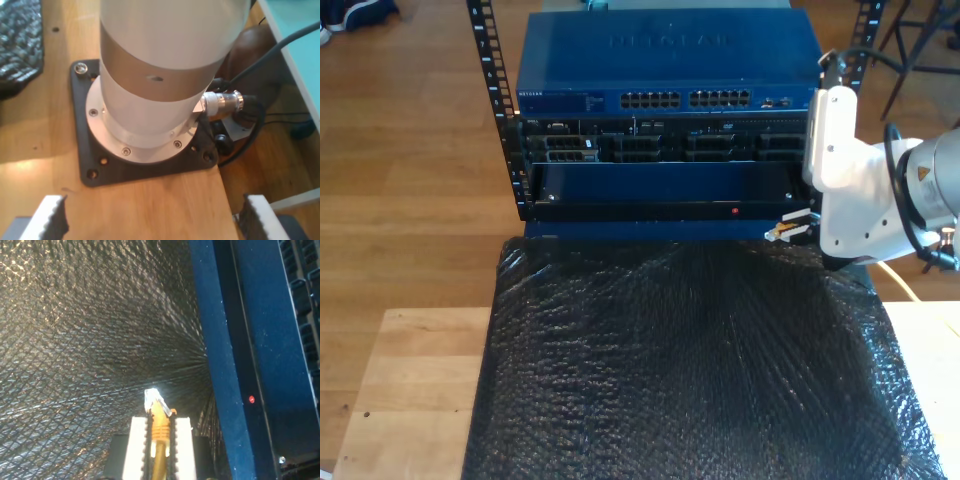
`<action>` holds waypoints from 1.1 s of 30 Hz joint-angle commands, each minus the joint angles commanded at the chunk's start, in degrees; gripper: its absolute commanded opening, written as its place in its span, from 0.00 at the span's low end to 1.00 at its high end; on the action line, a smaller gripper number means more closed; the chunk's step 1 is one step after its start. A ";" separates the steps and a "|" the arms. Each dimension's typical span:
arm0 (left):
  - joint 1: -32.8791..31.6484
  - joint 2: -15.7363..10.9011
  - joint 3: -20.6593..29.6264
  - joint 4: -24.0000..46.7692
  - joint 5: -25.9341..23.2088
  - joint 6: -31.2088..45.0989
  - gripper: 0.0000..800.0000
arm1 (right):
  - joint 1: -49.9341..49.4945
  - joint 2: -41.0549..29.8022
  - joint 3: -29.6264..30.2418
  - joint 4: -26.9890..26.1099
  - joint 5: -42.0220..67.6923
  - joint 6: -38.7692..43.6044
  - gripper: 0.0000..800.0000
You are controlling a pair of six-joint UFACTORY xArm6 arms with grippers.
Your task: Grab the cable and plug it in
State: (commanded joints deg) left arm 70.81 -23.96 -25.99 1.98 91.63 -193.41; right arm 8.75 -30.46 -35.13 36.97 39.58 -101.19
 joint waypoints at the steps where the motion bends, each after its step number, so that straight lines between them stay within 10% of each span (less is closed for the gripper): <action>1: 0.18 -0.62 0.97 -0.09 -1.14 0.18 1.00 | 0.00 0.00 0.00 0.00 0.00 0.00 0.00; 21: 5.10 -6.51 9.93 0.62 -11.34 8.88 1.00 | -1.93 1.05 2.29 0.09 -6.07 -0.35 0.00; 33: 10.20 -6.24 19.08 0.70 -29.54 13.10 1.00 | -2.55 2.73 3.60 0.00 -10.99 -0.44 0.00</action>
State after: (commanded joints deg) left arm 81.01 -30.20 -6.91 2.68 62.09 -180.31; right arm 6.20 -27.74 -31.53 36.97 28.59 -101.63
